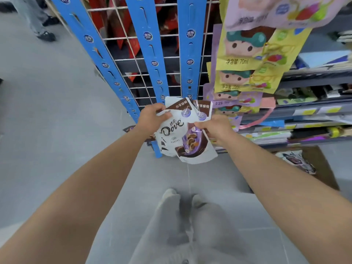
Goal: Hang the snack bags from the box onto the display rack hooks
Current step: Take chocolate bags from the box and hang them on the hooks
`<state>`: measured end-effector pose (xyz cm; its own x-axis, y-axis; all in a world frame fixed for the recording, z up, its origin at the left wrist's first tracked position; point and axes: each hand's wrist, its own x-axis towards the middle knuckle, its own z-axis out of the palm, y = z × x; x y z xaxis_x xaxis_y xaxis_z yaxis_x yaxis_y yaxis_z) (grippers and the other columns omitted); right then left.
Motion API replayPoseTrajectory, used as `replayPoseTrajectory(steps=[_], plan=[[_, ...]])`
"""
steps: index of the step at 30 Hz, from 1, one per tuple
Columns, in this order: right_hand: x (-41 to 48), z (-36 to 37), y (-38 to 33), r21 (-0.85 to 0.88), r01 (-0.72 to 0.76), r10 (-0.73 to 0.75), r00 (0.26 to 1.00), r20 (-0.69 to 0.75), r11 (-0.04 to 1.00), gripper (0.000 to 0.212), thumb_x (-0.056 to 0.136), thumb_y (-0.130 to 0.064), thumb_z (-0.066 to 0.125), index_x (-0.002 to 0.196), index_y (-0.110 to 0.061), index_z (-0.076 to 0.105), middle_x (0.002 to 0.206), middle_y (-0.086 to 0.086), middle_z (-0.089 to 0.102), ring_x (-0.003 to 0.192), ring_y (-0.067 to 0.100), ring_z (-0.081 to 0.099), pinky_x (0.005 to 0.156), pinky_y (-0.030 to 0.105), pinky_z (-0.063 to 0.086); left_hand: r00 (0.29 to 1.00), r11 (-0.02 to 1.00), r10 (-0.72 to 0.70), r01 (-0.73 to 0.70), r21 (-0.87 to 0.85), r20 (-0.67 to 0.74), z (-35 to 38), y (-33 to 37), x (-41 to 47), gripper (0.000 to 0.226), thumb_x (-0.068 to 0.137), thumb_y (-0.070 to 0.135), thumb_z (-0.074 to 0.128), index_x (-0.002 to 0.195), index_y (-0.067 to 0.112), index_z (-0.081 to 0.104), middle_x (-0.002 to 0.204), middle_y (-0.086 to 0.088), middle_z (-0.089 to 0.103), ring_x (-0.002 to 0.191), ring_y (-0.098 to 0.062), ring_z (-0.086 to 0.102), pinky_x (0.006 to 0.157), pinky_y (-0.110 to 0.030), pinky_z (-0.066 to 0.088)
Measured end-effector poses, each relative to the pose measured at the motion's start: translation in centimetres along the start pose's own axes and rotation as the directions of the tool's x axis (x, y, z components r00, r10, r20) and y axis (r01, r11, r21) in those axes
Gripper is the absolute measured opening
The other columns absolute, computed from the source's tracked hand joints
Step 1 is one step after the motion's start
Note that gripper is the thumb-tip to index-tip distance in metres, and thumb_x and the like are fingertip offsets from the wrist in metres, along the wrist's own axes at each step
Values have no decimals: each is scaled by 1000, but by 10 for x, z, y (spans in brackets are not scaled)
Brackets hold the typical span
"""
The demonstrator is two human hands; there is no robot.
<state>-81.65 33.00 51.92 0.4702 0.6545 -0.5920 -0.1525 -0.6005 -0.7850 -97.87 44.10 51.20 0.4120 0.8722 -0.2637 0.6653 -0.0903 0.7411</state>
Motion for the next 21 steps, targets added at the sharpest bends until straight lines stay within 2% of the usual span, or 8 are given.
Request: replayPoseTrajectory(steps=[2, 3, 7, 10, 12, 15, 19, 21], plan=[[10, 4, 0, -33, -6, 5, 999, -38, 999, 17, 76, 0, 72, 90, -8, 67, 84, 7, 66, 65, 19, 62, 57, 22, 54, 999, 999, -31, 31, -6, 29, -1, -6, 14, 12, 88, 18, 63, 79, 13, 59, 79, -3, 58, 68, -14, 52, 49, -7, 38], [16, 6, 2, -52, -22, 19, 998, -59, 998, 13, 76, -1, 72, 88, -6, 66, 83, 9, 65, 64, 20, 62, 57, 24, 55, 998, 998, -43, 40, 54, 55, 0, -10, 22, 10, 88, 18, 62, 79, 12, 61, 81, -4, 57, 71, -16, 51, 50, -9, 38], [42, 3, 12, -234, -74, 16, 971, -240, 969, 22, 77, -9, 70, 99, -8, 69, 99, 22, 69, 90, 29, 64, 88, 46, 53, 988, 965, -98, 65, 254, 119, 7, -31, 46, 9, 89, 20, 60, 91, 13, 66, 99, -10, 61, 90, -26, 57, 76, -28, 44], [46, -2, 14, -357, -58, -62, 947, -316, 932, 11, 80, -11, 64, 88, -3, 67, 92, 17, 66, 84, 19, 55, 74, 29, 45, 990, 905, -32, -30, 425, 138, 14, -43, 58, 20, 92, 14, 50, 102, 16, 67, 109, -9, 67, 102, -28, 59, 86, -31, 46], [47, -4, 17, -456, -72, -104, 931, -350, 887, 10, 84, -11, 61, 83, -2, 64, 85, 14, 58, 82, 19, 52, 67, 24, 34, 996, 878, 18, -58, 475, 89, 16, -49, 62, 26, 92, 12, 46, 106, 18, 66, 105, -11, 69, 107, -29, 54, 95, -32, 41], [48, -2, 26, -581, -109, -108, 939, -326, 807, 19, 86, -16, 59, 90, 2, 61, 91, 23, 61, 95, 32, 59, 69, 27, 34, 998, 852, 56, -31, 522, -33, 18, -53, 65, 32, 92, 13, 39, 110, 19, 65, 95, -9, 71, 98, -28, 58, 112, -32, 20], [50, 4, 34, -603, -150, -18, 965, -263, 784, 24, 84, -19, 60, 65, -8, 51, 67, 11, 53, 84, 29, 55, 69, 26, 31, 978, 869, 52, 55, 492, -200, 23, -54, 75, 30, 94, 20, 38, 108, 21, 65, 84, -6, 71, 81, -25, 62, 112, -33, 14], [52, 9, 34, -611, -113, -23, 977, -211, 783, 17, 83, -20, 61, 80, -3, 63, 83, 17, 63, 93, 31, 60, 70, 25, 32, 966, 888, 49, 74, 454, -254, 29, -53, 80, 29, 95, 22, 38, 106, 22, 65, 79, -5, 70, 76, -24, 60, 109, -33, 16]])
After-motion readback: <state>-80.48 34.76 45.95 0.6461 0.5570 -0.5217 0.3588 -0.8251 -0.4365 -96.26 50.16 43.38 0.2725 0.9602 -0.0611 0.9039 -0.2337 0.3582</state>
